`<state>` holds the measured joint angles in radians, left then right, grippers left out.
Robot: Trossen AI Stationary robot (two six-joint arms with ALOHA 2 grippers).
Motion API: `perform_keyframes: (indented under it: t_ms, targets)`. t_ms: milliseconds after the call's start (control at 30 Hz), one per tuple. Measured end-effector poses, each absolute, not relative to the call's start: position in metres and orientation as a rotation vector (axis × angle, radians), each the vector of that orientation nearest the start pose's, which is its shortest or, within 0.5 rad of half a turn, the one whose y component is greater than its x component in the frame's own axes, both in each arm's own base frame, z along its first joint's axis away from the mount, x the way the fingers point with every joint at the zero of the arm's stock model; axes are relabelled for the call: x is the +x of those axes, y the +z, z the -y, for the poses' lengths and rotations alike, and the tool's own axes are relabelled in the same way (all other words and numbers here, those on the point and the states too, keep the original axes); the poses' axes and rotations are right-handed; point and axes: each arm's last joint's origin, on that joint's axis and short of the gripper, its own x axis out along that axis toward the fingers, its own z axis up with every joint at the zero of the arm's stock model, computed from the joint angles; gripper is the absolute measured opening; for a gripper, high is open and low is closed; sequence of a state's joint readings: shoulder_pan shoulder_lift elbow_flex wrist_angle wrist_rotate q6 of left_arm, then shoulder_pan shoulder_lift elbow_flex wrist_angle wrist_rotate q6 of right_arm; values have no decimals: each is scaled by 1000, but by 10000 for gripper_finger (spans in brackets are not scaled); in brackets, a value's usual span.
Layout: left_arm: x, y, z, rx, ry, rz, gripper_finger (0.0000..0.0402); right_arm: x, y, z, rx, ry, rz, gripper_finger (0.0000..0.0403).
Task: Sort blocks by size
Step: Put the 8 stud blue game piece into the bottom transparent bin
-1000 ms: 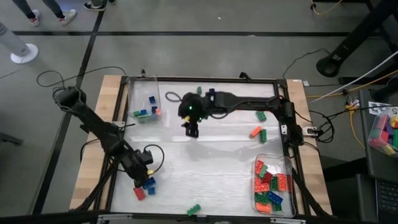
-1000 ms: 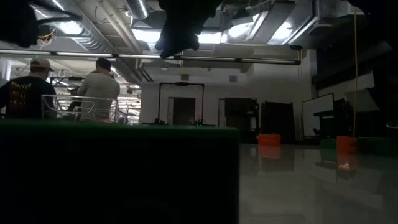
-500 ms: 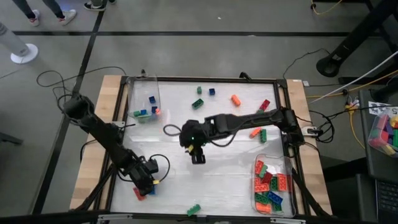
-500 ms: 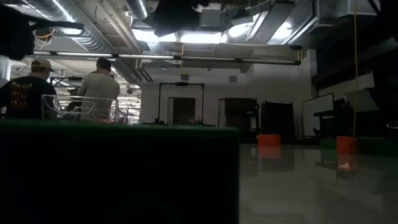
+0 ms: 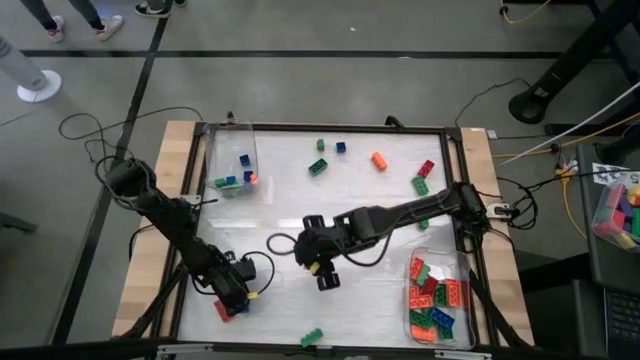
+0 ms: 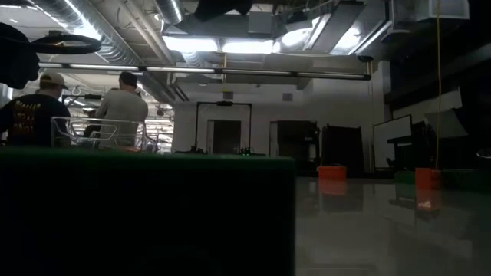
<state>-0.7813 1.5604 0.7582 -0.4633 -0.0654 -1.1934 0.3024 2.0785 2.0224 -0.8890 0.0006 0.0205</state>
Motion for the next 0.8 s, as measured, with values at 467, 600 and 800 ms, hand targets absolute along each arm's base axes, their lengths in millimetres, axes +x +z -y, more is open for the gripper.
perform_keyframes:
  t_ms: [467,600,800]
  targets:
    - [205,142,162,-487,221,-1220,120,396,277,-200,-357,226,-1029,192]
    - [216,146,152,-507,197,-1170,120,387,264,-214,-412,223,-1041,192]
    - [241,171,138,-544,39,-959,135,377,247,-232,-543,185,-989,192]
